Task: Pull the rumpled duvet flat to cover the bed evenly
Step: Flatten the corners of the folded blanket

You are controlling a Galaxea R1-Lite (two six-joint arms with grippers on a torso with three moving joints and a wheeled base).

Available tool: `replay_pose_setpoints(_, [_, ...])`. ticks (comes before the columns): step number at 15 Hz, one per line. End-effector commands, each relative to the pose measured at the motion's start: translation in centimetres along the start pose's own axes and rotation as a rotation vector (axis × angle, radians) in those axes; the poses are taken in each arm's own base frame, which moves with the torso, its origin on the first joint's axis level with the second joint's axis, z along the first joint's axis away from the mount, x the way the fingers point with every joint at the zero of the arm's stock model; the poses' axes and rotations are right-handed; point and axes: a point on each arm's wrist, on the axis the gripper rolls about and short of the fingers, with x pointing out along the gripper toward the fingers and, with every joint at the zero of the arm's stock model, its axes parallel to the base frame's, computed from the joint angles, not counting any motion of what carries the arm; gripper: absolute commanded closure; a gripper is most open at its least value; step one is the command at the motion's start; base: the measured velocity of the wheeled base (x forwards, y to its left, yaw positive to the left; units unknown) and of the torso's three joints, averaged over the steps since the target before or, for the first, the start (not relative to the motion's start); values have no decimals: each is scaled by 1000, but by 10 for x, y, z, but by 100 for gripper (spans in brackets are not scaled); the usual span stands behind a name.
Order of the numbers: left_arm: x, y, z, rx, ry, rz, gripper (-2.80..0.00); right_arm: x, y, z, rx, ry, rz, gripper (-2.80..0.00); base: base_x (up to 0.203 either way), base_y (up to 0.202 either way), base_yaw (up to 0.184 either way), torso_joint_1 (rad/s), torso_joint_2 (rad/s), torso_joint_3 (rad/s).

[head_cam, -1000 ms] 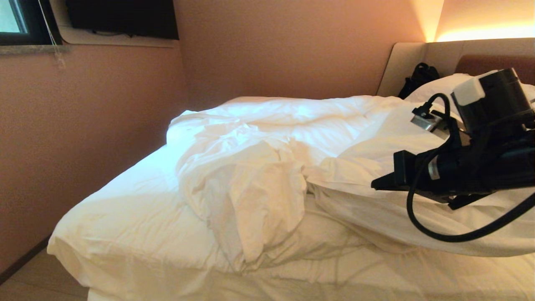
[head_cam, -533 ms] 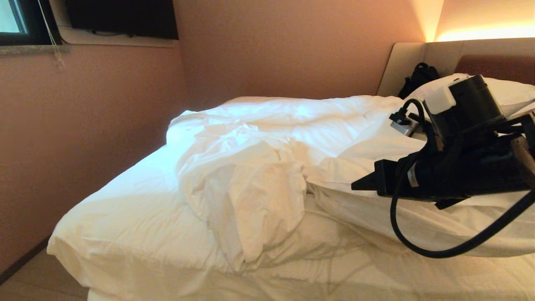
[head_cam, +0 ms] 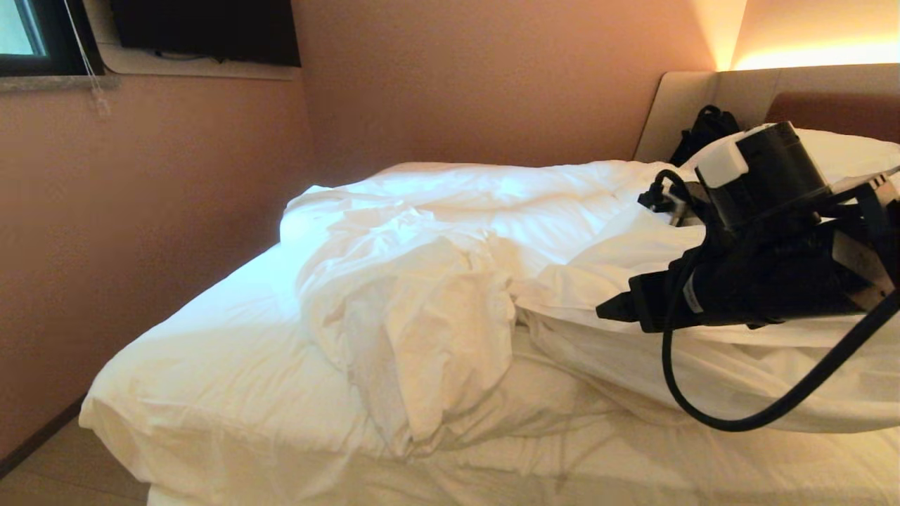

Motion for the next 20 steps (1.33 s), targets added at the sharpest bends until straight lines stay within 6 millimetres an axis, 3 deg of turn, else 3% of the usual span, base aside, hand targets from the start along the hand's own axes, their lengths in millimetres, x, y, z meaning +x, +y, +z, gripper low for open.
replay_pose_setpoints(1, [0,0,0,0,0,0,0,1,2,-2,-215,-4,-123,-280,0,0,0,0,0,0])
replay_pose_setpoints(8, [0,0,0,0,0,0,0,17,35,-11,-417,23,-188,-280,0,0,0,0,0,0])
replay_pose_setpoints(17, [0,0,0,0,0,0,0,61,55,-8,-440,19,-261,-280,0,0,0,0,0,0])
replay_pose_setpoints(20, [0,0,0,0,0,0,0,84,55,6,-383,11,-279,-280,0,0,0,0,0,0])
